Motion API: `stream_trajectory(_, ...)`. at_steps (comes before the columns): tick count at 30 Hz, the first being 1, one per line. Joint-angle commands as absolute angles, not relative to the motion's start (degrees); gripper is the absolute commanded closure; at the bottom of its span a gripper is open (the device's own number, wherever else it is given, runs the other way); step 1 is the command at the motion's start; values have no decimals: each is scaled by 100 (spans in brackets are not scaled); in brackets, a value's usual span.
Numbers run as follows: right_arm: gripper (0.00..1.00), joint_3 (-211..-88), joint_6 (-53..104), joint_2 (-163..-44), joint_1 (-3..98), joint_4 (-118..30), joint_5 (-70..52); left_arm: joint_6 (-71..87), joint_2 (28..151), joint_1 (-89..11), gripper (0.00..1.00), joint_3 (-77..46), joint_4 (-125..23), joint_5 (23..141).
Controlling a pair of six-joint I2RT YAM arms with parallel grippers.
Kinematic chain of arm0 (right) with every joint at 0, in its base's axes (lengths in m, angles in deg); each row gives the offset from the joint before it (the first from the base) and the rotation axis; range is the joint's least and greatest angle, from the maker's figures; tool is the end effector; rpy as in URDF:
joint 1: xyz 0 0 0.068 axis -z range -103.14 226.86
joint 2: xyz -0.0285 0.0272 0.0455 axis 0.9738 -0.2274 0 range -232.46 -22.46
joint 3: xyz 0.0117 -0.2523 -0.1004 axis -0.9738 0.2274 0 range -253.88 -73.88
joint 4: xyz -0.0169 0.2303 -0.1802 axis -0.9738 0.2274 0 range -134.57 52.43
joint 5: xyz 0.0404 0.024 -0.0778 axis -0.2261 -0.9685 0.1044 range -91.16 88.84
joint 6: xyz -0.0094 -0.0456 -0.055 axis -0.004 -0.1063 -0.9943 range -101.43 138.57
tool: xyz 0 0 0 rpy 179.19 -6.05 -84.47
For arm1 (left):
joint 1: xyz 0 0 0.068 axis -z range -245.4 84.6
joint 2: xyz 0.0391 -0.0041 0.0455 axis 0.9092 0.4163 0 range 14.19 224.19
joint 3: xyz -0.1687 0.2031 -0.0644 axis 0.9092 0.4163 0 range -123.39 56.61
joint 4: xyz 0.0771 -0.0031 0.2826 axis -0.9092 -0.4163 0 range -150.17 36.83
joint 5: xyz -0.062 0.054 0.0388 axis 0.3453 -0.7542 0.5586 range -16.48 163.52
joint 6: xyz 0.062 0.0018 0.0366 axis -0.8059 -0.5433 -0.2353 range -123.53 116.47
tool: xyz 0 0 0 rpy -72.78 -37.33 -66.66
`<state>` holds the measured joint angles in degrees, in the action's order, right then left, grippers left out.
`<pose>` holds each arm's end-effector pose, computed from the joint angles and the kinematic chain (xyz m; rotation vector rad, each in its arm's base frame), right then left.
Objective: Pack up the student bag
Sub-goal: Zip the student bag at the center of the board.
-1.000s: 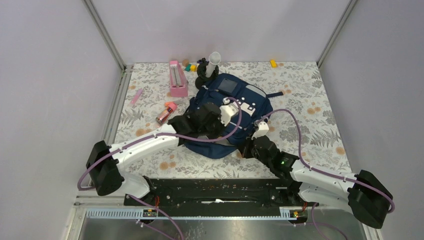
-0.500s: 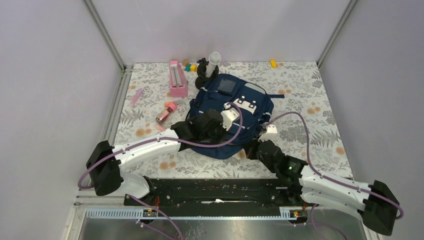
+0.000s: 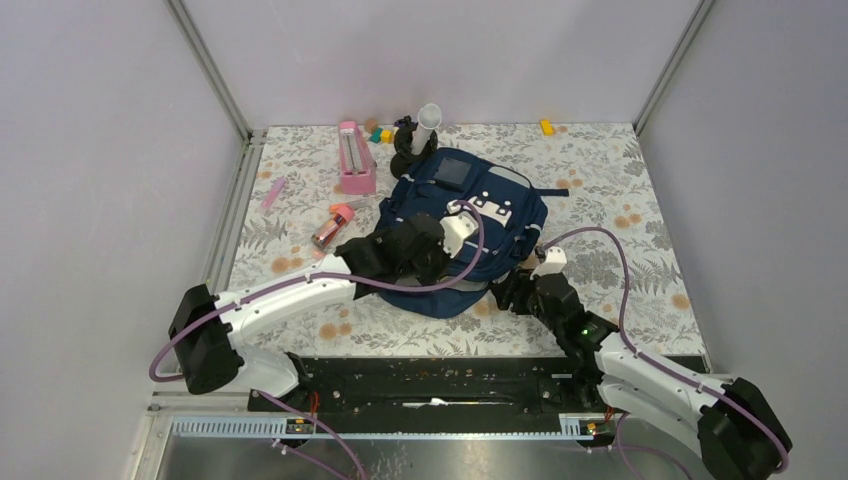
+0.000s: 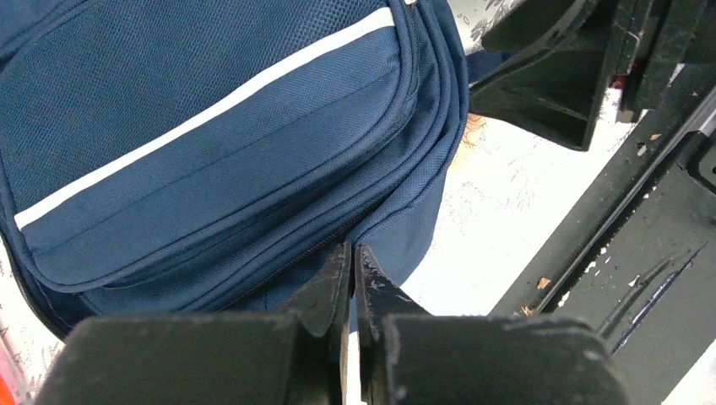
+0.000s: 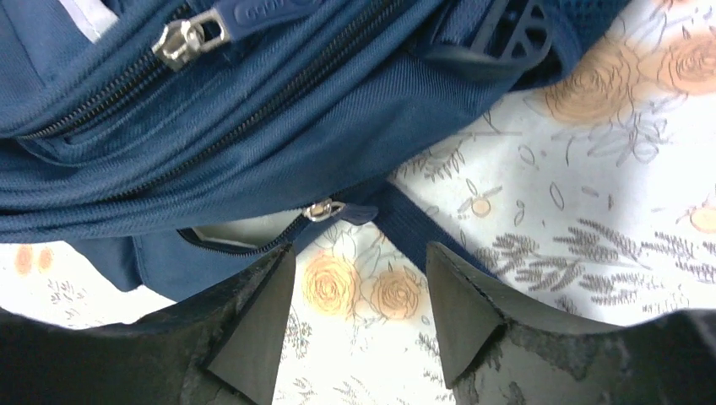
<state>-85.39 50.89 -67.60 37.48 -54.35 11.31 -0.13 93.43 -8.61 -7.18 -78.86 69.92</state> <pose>0.1784 0.1299 0.1422 0.0192 2.0257 0.5916 0.1979 -0.2956 0.2676 1.0183 2.0991 -0.4678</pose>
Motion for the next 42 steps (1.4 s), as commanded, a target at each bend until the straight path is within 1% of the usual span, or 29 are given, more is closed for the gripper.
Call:
stream_trajectory(1, 32, -8353, 4591, -6971, 4229, -6900, 130, -304, 9237, -980, 100, -1120, -8010, 7175)
stream_trajectory(4, 32, -8331, 4433, -7244, 4511, -7410, -603, -424, 9205, -1059, 100, -1081, -8010, 7314)
stream_trajectory(8, 38, -8512, 4213, -7815, 4709, -7791, -1345, -389, 9161, -1208, 100, -1034, -7920, 7539)
stream_trajectory(14, 40, -8508, 4149, -8309, 5073, -8036, -1548, -399, 9059, -1296, 100, -853, -7801, 7595)
stream_trajectory(18, 37, -8575, 4087, -8686, 5159, -8363, -1822, -405, 9050, -1318, 100, -782, -7758, 7648)
stream_trajectory(21, 38, -8763, 4041, -9052, 5166, -8533, -2124, -405, 9056, -1311, 100, -797, -7760, 7694)
stream_trajectory(22, 40, -8839, 4078, -9169, 5166, -8605, -2249, -405, 9056, -1316, 100, -799, -7760, 7699)
stream_trajectory(26, 55, -9027, 4225, -9538, 5172, -8845, -2673, -429, 9026, -1320, 100, -783, -7760, 7673)
stream_trajectory(30, 64, -8990, 4359, -9714, 5168, -9088, -2717, -449, 9033, -1322, 100, -790, -7768, 7668)
stream_trajectory(33, 73, -8983, 4414, -9736, 5171, -9058, -2762, -458, 9038, -1328, 100, -795, -7769, 7671)
stream_trajectory(37, 81, -8864, 4649, -9612, 5168, -9173, -2914, -458, 9065, -1329, 100, -820, -7785, 7690)
stream_trajectory(42, 86, -8617, 4854, -9070, 5164, -9033, -2944, -462, 9093, -1333, 100, -822, -7795, 7668)
